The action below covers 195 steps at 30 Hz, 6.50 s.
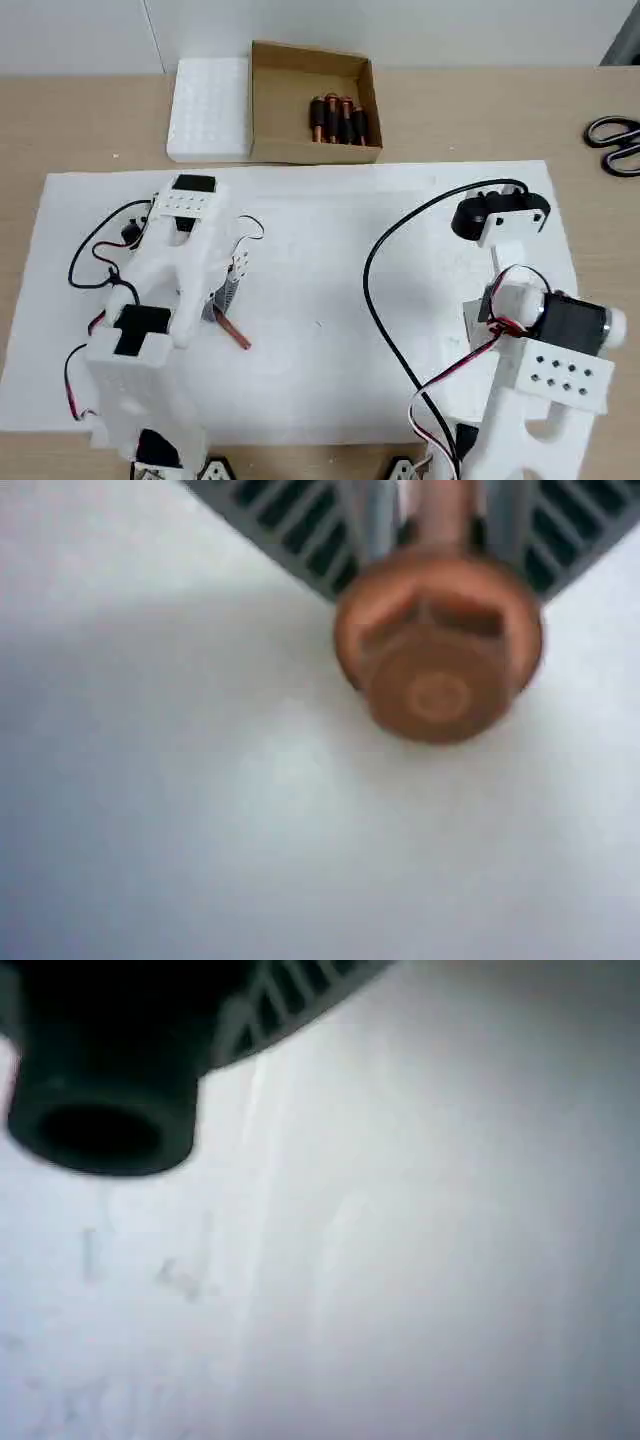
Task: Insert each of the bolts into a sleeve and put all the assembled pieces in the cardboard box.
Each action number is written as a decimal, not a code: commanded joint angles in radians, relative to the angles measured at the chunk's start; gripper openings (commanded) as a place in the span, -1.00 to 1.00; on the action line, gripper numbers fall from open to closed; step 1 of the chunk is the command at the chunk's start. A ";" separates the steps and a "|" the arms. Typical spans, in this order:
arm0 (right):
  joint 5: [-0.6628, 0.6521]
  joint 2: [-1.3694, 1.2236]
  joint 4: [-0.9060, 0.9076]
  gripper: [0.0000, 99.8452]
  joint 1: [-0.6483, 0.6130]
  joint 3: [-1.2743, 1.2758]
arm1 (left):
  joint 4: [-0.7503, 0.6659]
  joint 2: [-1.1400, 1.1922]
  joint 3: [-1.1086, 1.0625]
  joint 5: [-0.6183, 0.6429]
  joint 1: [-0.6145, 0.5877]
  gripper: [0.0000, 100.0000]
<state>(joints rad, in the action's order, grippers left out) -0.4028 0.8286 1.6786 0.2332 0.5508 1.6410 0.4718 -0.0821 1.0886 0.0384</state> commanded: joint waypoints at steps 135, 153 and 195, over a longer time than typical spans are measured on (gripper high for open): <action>0.379 0.981 -0.858 -0.99 -1.026 0.764 | -0.726 -1.996 -0.871 -0.499 0.496 -0.99; 0.379 0.981 -0.825 -0.99 -0.990 0.738 | -0.732 -1.996 -0.872 -0.522 0.494 -0.99; 0.324 0.981 -0.863 -0.99 -0.990 0.710 | -0.730 -2.002 -1.165 -0.522 0.647 -0.99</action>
<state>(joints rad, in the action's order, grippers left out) -0.0698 1.7937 0.8592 -0.7595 1.3364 0.9045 -1.5367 -1.2037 0.5685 0.6444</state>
